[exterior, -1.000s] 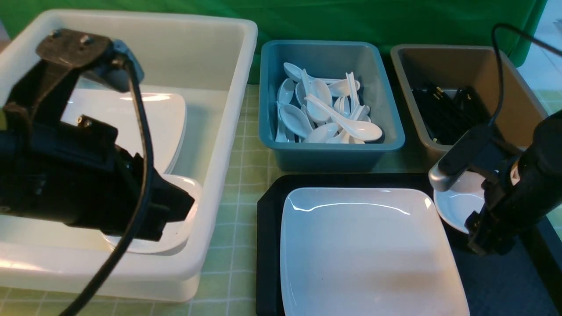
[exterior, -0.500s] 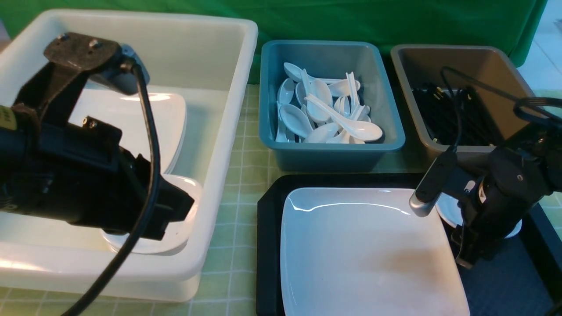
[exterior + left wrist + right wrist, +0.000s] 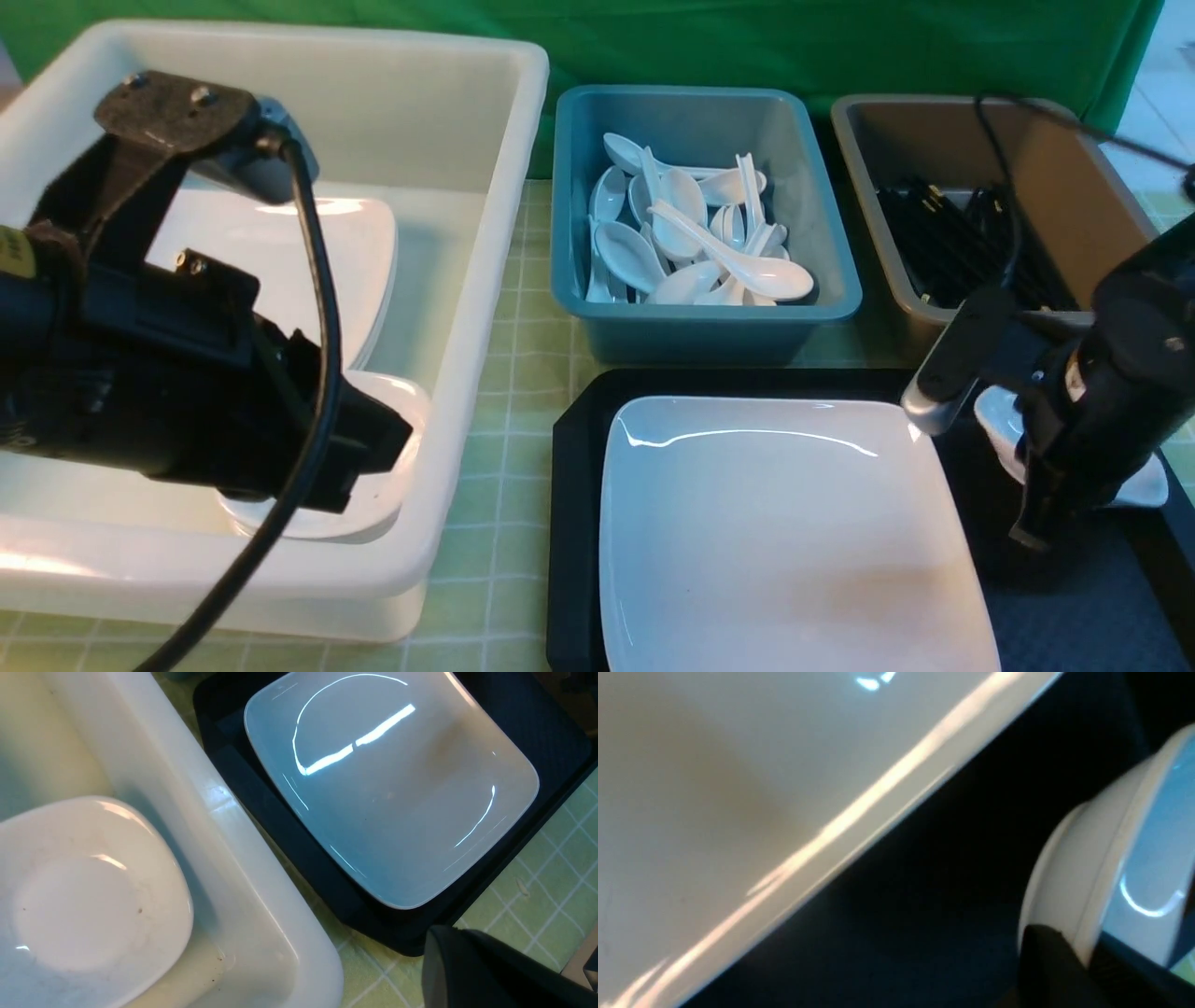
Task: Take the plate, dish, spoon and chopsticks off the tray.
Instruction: Use the right arm to grab a small plate from the dinner plate, then use the right arm to put the small plate into the large storage box on the left
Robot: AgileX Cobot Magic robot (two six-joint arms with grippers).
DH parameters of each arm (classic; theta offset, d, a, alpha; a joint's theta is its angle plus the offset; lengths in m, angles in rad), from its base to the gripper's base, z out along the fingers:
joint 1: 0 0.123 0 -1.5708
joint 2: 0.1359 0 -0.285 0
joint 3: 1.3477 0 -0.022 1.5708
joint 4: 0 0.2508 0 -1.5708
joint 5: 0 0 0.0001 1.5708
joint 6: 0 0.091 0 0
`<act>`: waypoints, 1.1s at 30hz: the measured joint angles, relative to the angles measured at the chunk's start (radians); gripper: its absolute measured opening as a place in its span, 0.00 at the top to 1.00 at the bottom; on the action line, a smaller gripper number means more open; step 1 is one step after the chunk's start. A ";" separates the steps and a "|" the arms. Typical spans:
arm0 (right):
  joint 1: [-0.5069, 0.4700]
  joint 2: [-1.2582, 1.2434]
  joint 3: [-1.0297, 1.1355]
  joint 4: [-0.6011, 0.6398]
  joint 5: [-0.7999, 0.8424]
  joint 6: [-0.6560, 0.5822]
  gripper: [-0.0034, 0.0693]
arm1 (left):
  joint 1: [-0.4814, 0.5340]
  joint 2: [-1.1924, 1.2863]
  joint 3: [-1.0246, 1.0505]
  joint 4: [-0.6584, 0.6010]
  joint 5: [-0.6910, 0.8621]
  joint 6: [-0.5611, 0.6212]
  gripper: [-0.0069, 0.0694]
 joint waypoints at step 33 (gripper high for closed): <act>0.566 0.501 -1.070 0.708 0.105 -0.162 0.91 | 0.631 -0.014 0.000 0.229 0.002 -0.264 0.93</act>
